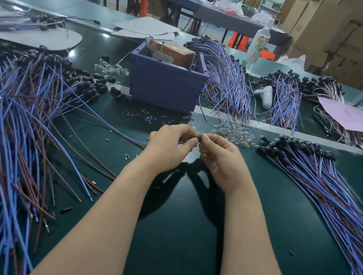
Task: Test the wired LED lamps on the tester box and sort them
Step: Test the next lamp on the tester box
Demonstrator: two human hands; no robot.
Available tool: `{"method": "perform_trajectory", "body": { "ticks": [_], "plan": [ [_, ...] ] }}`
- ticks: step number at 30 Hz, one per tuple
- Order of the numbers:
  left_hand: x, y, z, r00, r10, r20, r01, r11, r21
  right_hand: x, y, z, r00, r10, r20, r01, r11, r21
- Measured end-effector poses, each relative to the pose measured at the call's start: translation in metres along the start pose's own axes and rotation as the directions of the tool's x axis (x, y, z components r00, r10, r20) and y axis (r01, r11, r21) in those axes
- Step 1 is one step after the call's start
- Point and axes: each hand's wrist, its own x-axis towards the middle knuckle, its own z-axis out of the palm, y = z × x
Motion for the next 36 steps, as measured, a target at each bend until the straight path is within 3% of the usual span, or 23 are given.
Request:
{"method": "perform_trajectory", "body": {
  "ticks": [3, 9, 11, 13, 15, 16, 17, 19, 21, 23, 25, 28, 29, 30, 33, 36],
  "plan": [
    [-0.001, -0.003, 0.001, 0.999, -0.017, -0.035, 0.016, 1.0, -0.009, 0.001, 0.001, 0.003, 1.0, -0.017, -0.016, 0.016, 0.999, -0.031],
    [0.001, -0.008, 0.004, 0.995, -0.006, -0.099, 0.003, 1.0, -0.028, 0.0, 0.002, 0.01, 0.983, -0.167, -0.08, 0.135, 0.943, -0.305],
    [0.002, -0.01, 0.005, 0.988, 0.024, -0.151, -0.006, 0.993, 0.12, 0.0, -0.004, 0.008, 0.95, -0.244, -0.193, 0.207, 0.959, -0.194],
    [0.003, -0.012, 0.002, 0.916, 0.091, -0.392, 0.008, 0.97, 0.244, 0.002, -0.011, 0.0, 0.911, -0.223, -0.346, 0.249, 0.968, 0.033],
    [0.001, -0.011, -0.005, 0.762, 0.086, -0.642, -0.012, 0.993, 0.118, 0.002, -0.015, -0.009, 0.882, -0.149, -0.448, 0.258, 0.947, 0.193],
    [0.002, -0.011, -0.008, 0.756, -0.001, -0.655, -0.007, 1.0, -0.01, 0.003, -0.016, -0.012, 0.876, -0.114, -0.469, 0.251, 0.938, 0.241],
    [0.004, -0.01, -0.01, 0.815, -0.137, -0.564, 0.05, 0.985, -0.167, 0.004, -0.016, -0.014, 0.875, -0.084, -0.477, 0.239, 0.931, 0.274],
    [0.005, -0.005, -0.007, 0.906, -0.382, -0.181, 0.293, 0.877, -0.382, 0.004, -0.014, -0.014, 0.877, -0.044, -0.479, 0.206, 0.935, 0.29],
    [0.003, 0.001, -0.006, 0.882, -0.461, 0.096, 0.461, 0.801, -0.383, 0.005, -0.014, -0.015, 0.863, -0.032, -0.504, 0.19, 0.946, 0.264],
    [0.0, 0.004, -0.008, 0.881, -0.419, 0.219, 0.472, 0.788, -0.395, 0.005, -0.014, -0.019, 0.829, -0.047, -0.557, 0.215, 0.947, 0.239],
    [-0.002, 0.008, -0.013, 0.863, -0.282, 0.418, 0.458, 0.785, -0.417, 0.005, -0.013, -0.022, 0.784, -0.075, -0.617, 0.259, 0.942, 0.214],
    [-0.013, 0.015, -0.012, 0.658, -0.082, 0.749, 0.451, 0.839, -0.305, 0.005, -0.013, -0.021, 0.756, -0.088, -0.649, 0.339, 0.9, 0.273],
    [-0.014, 0.016, -0.008, 0.618, -0.074, 0.782, 0.465, 0.838, -0.287, 0.005, -0.014, -0.02, 0.761, -0.071, -0.644, 0.343, 0.887, 0.308],
    [-0.014, 0.016, -0.005, 0.626, -0.094, 0.774, 0.5, 0.81, -0.306, 0.005, -0.015, -0.019, 0.771, -0.048, -0.635, 0.334, 0.88, 0.339],
    [-0.003, 0.013, 0.004, 0.84, -0.198, 0.504, 0.511, 0.6, -0.615, 0.005, -0.015, -0.023, 0.787, -0.006, -0.617, 0.286, 0.89, 0.356],
    [0.008, 0.004, -0.001, 0.955, -0.259, 0.144, 0.226, 0.324, -0.918, 0.008, -0.009, -0.026, 0.749, -0.061, -0.66, 0.226, 0.96, 0.167]
  ]
}}
